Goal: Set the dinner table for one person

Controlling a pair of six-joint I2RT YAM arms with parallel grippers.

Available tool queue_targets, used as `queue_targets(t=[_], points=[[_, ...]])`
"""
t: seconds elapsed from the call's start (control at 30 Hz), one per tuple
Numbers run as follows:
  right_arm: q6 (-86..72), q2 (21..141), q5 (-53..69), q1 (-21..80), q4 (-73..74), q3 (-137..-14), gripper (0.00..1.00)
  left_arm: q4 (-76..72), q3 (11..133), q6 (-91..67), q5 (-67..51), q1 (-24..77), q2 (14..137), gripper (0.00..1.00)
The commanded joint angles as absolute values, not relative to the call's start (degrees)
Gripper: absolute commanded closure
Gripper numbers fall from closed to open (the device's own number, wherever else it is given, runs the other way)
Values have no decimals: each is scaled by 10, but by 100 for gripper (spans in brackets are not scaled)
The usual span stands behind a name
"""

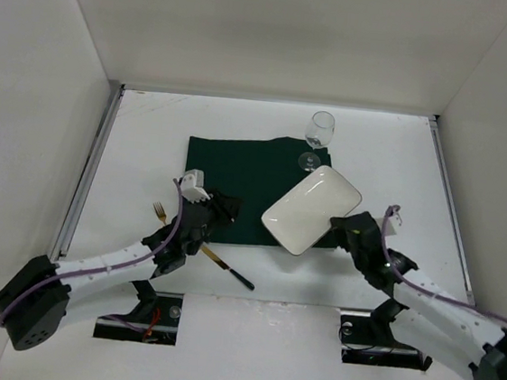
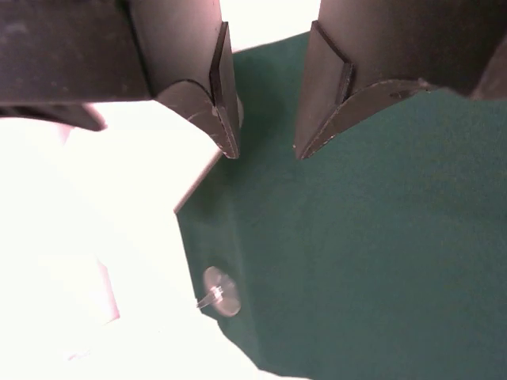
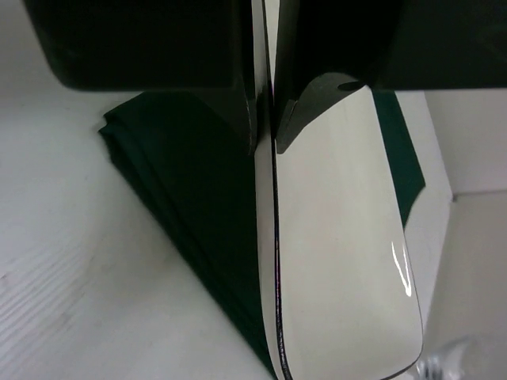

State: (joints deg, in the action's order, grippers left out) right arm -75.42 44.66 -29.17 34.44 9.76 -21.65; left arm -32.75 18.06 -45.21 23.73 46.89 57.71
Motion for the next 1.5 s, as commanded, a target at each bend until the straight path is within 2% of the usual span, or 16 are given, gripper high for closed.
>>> queue_targets(t=[0.0, 0.23, 0.33, 0.53, 0.73, 0.9, 1.03, 1.17, 1.47], points=[[-852, 516, -423, 403, -75, -312, 96, -251, 207, -451, 285, 483, 514, 68], [-910, 699, -420, 438, -184, -382, 97, -88, 221, -466, 330, 479, 418, 68], [-954, 757, -416, 443, -210, -402, 97, -48, 229, -479, 326, 470, 414, 67], [-1070, 866, -413, 472, -240, -430, 96, -50, 241, -501, 292, 436, 455, 63], [-1119, 920, -428, 498, -251, -441, 92, -78, 240, -518, 251, 407, 497, 62], [-1124, 953, -420, 508, -254, -448, 78, -93, 230, -538, 251, 407, 533, 63], [-1110, 969, -396, 518, -246, -449, 60, -105, 236, -541, 245, 411, 572, 62], [-1078, 950, -372, 525, -242, -422, 48, -115, 250, -535, 238, 407, 613, 62], [-1035, 884, -344, 549, -200, -344, 46, -149, 272, -525, 231, 378, 684, 62]])
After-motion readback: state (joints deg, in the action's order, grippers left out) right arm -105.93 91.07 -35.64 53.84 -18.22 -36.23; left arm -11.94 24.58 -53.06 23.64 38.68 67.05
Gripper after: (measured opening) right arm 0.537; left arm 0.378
